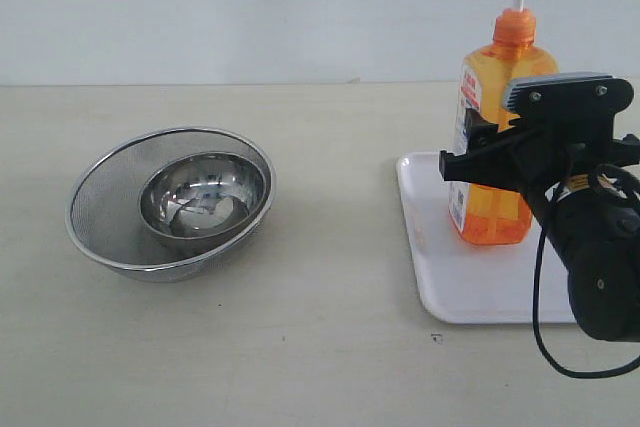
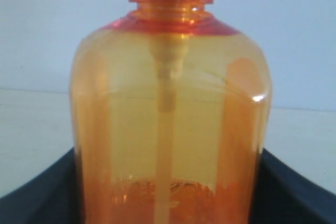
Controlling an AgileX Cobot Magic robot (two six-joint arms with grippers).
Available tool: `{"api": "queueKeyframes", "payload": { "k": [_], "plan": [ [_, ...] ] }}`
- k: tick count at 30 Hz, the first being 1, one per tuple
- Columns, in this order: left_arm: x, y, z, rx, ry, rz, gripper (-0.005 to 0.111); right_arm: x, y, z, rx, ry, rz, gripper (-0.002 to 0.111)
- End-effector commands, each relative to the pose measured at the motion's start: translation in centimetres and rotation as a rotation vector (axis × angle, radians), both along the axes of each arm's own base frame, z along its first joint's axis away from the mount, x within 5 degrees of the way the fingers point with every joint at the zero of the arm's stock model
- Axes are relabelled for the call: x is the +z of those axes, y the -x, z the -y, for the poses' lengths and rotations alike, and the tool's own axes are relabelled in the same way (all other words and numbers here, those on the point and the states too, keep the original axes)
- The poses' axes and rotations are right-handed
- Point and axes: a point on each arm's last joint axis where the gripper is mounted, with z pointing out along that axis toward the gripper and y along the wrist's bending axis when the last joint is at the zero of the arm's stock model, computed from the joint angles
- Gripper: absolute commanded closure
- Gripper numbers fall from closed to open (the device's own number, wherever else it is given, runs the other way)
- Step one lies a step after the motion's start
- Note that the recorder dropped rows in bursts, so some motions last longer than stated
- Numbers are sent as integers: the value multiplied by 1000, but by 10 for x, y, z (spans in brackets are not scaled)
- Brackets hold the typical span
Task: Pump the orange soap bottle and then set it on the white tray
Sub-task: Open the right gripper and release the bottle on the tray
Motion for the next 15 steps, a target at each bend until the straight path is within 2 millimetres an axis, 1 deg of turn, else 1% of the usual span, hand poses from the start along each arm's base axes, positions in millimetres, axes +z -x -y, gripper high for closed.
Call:
{"api": "queueKeyframes", "payload": {
  "k": [1, 2, 5, 8, 15],
  "plan": [
    [-1, 0, 0, 1, 10, 11, 102, 9, -2, 3, -32, -55, 69, 57],
    [-1, 0, 0, 1, 10, 11, 102, 9, -2, 5, -53, -66, 63, 46],
    [-1, 0, 0, 1, 10, 11, 102, 8, -2, 10, -113, -93, 51, 19],
    [-1, 0, 0, 1, 10, 11, 102, 7, -2, 11, -123, -96, 41, 4],
    [-1, 0, 0, 1, 10, 11, 102, 6, -2, 8, -98, -88, 36, 3]
  ]
}}
